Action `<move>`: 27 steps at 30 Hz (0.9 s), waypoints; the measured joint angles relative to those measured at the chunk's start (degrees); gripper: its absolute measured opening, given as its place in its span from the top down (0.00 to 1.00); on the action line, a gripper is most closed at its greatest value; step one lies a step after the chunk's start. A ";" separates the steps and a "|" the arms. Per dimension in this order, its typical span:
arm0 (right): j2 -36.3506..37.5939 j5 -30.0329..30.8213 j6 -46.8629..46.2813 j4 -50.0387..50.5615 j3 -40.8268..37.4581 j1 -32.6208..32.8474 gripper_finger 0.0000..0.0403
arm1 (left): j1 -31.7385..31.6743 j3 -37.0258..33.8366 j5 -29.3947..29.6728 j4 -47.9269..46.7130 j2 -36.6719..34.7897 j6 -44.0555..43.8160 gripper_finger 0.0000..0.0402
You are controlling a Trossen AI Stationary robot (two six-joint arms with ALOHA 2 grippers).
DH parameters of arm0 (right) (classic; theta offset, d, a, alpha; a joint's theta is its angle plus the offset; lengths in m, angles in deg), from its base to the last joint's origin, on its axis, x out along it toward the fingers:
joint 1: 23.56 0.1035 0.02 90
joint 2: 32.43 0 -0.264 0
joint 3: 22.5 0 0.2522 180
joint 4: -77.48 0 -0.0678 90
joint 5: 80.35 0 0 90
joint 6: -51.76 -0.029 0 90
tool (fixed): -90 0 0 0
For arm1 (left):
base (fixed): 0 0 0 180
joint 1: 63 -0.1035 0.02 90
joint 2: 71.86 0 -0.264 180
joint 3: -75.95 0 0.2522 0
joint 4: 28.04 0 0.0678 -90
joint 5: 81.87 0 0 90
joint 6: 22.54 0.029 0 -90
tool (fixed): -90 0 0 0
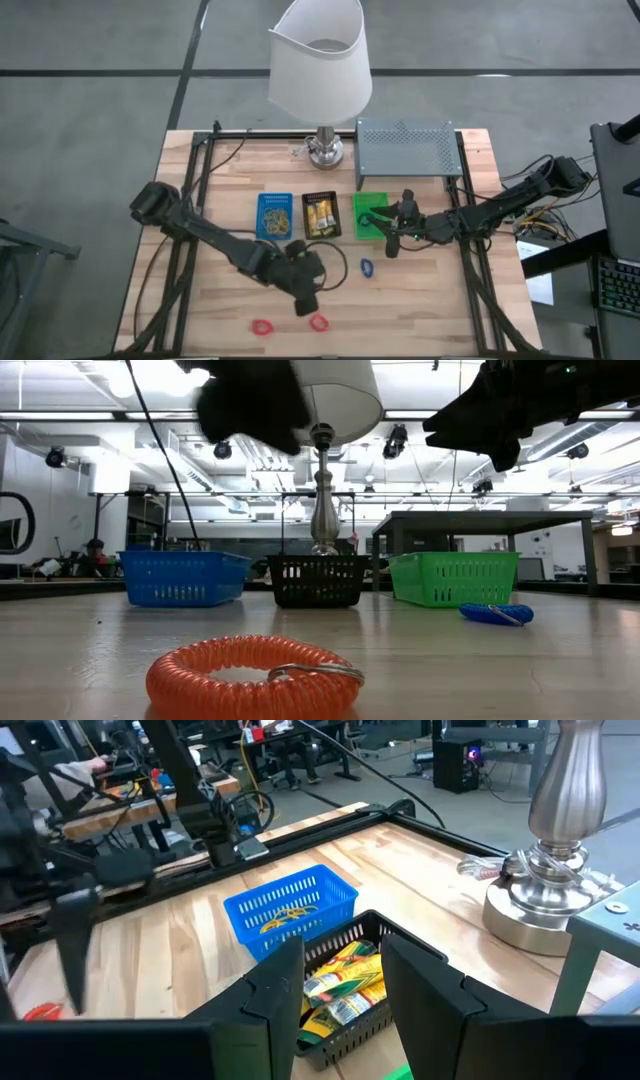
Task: Pick & Place Office Desk Supplies
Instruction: Put the orange spring keychain into the green bin
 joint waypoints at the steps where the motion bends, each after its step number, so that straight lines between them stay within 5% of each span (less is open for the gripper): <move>1: 0.00 0.01 0.00 -0.02 0.01 0.00 0.67 | 0.46 0.00 -2.36 -1.32 -0.13 -2.16 0.59; 13: 0.00 -0.01 0.00 -0.04 0.01 0.00 0.67 | 4.48 -1.49 -22.49 -14.50 -0.10 -39.40 0.59; 27: 0.00 -0.01 0.00 -0.02 0.01 0.00 0.67 | 13.13 -1.62 -30.71 -15.38 0.12 -62.39 0.59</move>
